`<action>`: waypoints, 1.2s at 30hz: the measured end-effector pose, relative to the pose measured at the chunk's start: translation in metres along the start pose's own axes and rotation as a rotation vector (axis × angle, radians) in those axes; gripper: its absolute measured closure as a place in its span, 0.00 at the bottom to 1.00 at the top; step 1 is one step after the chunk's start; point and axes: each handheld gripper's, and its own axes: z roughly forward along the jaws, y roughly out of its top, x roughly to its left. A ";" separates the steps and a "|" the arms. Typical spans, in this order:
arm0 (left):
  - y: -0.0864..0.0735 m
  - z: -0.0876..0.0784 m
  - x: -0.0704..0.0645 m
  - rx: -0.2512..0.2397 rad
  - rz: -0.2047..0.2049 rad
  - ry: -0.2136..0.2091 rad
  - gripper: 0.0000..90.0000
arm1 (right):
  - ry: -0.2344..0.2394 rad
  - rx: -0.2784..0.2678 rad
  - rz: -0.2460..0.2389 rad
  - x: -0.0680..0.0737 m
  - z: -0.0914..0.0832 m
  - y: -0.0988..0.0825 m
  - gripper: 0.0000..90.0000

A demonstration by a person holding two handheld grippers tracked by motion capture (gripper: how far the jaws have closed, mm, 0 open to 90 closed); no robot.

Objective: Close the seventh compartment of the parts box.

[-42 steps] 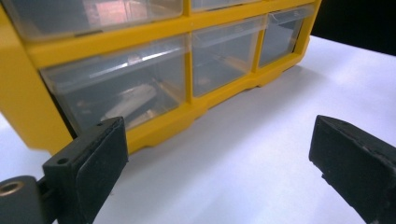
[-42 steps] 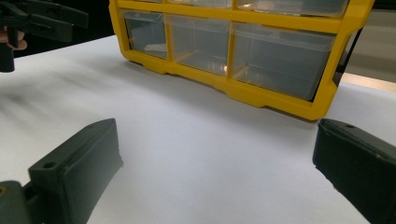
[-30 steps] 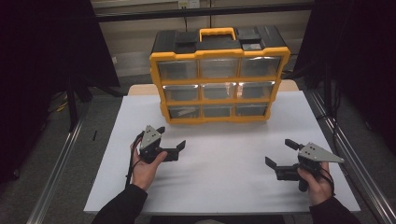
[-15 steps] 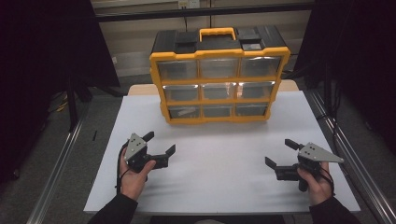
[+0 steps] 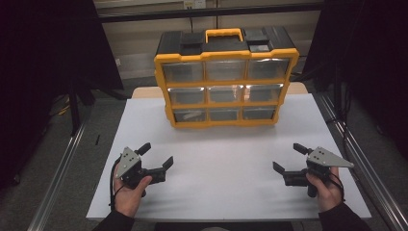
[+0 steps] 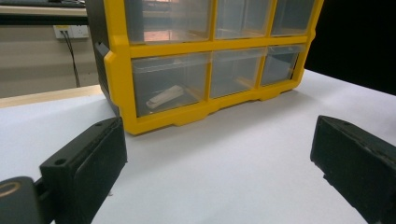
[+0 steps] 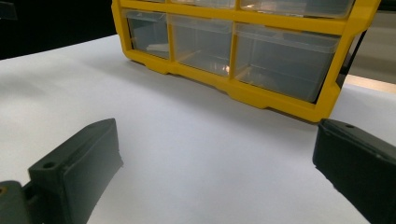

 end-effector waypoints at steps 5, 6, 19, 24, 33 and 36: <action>-0.002 -0.008 -0.001 0.001 0.014 0.011 0.04 | -0.001 0.000 0.003 0.000 -0.001 0.000 0.01; -0.003 -0.009 0.000 0.009 0.013 0.000 0.04 | 0.000 -0.001 0.002 -0.001 0.000 0.000 0.01; -0.013 -0.029 0.004 0.053 0.012 0.034 0.04 | -0.010 0.002 0.006 -0.001 0.000 0.000 0.01; -0.014 -0.029 0.005 0.061 0.003 0.029 0.04 | -0.009 0.003 0.006 -0.002 -0.002 -0.001 0.01; -0.013 -0.031 0.006 0.061 0.000 0.047 0.04 | -0.008 0.004 0.002 -0.001 -0.002 -0.001 0.01; -0.013 -0.029 0.007 0.061 0.005 0.048 0.04 | -0.012 0.005 0.006 -0.002 -0.001 -0.001 0.01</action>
